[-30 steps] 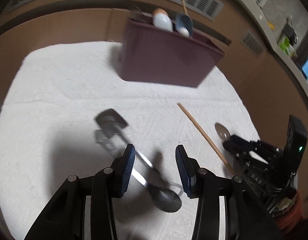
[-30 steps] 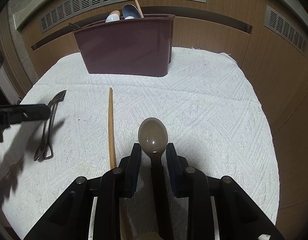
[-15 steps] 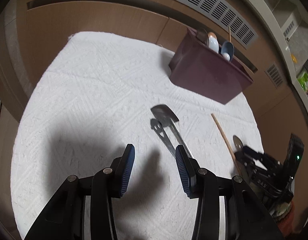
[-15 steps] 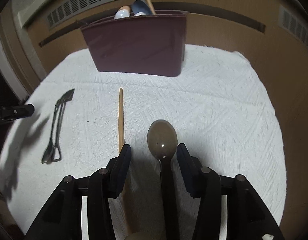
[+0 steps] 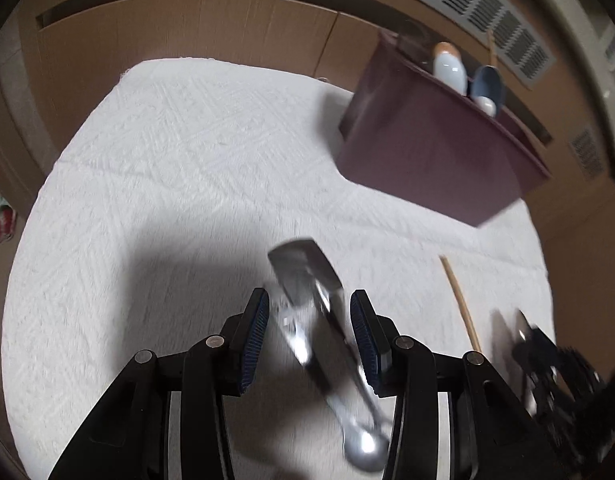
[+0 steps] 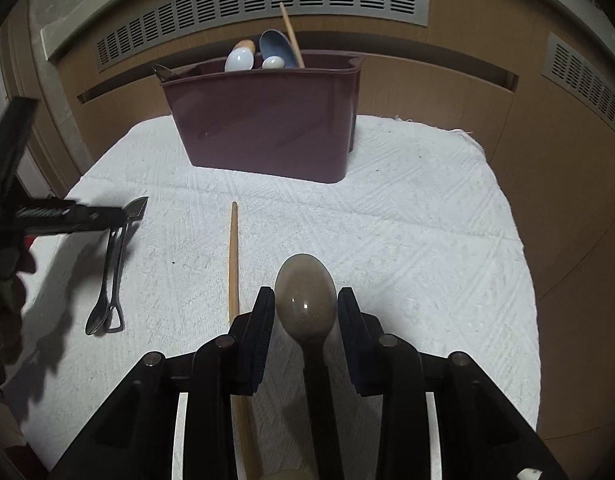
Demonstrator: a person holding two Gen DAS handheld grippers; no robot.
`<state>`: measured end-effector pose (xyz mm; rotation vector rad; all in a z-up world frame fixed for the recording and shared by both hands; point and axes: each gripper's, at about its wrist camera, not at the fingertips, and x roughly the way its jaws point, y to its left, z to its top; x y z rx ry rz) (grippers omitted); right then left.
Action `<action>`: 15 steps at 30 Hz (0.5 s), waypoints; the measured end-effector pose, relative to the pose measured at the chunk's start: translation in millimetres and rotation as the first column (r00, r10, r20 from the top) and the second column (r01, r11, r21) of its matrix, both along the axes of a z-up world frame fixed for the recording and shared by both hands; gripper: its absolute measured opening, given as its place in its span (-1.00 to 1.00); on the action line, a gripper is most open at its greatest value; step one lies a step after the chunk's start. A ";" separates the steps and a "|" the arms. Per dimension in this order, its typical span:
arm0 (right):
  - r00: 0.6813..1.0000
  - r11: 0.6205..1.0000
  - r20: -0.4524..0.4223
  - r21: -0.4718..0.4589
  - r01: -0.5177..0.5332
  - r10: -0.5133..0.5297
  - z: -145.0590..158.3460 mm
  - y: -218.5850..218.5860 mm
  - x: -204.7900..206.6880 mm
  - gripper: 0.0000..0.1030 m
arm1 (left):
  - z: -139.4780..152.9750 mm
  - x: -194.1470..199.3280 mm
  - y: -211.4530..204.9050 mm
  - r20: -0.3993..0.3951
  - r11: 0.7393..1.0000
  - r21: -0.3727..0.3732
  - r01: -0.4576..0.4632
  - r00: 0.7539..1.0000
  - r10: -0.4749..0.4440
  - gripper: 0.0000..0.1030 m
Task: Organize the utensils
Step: 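Lift the metal shovel with the left tool while the right tool holds the brown spoon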
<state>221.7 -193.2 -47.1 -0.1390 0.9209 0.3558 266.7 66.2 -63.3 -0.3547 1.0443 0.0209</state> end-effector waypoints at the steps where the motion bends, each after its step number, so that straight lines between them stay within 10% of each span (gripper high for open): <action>1: 1.000 1.000 0.004 -0.001 0.004 -0.004 0.2 -1.8 -1.2 -0.43 | -0.8 5.2 -2.6 0.003 1.000 0.021 -0.008 1.000 0.008 -0.16; 15: 0.999 0.999 0.003 0.005 0.032 -0.032 -11.0 -17.8 6.9 -0.43 | -0.3 18.1 -65.1 0.055 0.951 0.066 0.303 0.950 -0.307 -0.15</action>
